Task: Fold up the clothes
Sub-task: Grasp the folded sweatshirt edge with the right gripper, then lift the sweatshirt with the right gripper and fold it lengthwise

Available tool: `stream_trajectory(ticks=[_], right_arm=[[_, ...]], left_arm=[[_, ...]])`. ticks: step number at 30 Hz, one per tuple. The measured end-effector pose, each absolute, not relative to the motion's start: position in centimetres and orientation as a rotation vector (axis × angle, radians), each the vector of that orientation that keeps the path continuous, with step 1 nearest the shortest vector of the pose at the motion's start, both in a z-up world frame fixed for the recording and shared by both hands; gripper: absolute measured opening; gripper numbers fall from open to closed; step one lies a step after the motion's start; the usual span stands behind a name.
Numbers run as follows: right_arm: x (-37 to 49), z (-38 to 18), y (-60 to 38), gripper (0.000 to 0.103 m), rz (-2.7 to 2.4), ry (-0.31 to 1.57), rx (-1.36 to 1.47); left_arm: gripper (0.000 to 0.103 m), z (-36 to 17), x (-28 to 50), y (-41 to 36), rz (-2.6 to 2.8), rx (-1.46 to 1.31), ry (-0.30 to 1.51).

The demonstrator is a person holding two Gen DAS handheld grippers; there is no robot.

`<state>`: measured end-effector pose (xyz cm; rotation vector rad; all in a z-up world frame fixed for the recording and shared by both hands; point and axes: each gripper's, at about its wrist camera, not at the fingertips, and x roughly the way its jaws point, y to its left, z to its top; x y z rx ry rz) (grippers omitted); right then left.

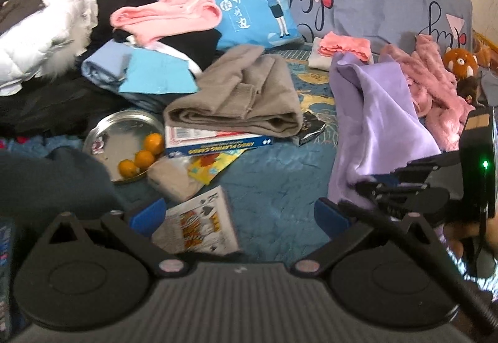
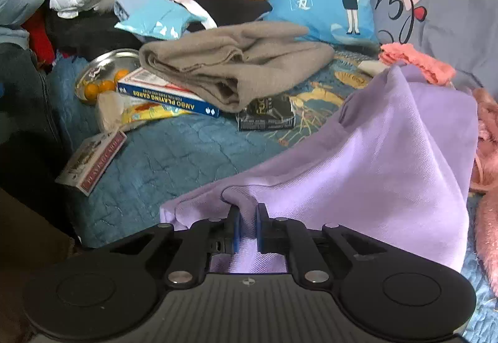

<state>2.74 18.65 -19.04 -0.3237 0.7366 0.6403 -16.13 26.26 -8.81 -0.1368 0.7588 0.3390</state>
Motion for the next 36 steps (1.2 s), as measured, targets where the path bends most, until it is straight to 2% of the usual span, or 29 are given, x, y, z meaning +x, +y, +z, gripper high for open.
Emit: stream_trajectory(ticks=[8, 19, 31, 36], right_arm=[[1.5, -17.4, 16.4, 0.008, 0.617, 0.636, -0.264], [0.6, -15.1, 13.5, 0.008, 0.661, 0.584, -0.035], [0.1, -16.2, 16.9, 0.008, 0.794, 0.62, -0.128], [0.0, -17.0, 18.3, 0.008, 0.827, 0.645, -0.163]], left_arm=[[0.103, -7.5, -21.3, 26.7, 0.359, -0.105, 0.794], [0.103, -6.8, -29.0, 26.3, 0.322, 0.007, 0.883], [0.103, -2.0, -37.0, 28.7, 0.412, 0.049, 0.883], [0.103, 1.3, -39.1, 29.9, 0.458, -0.003, 0.774]])
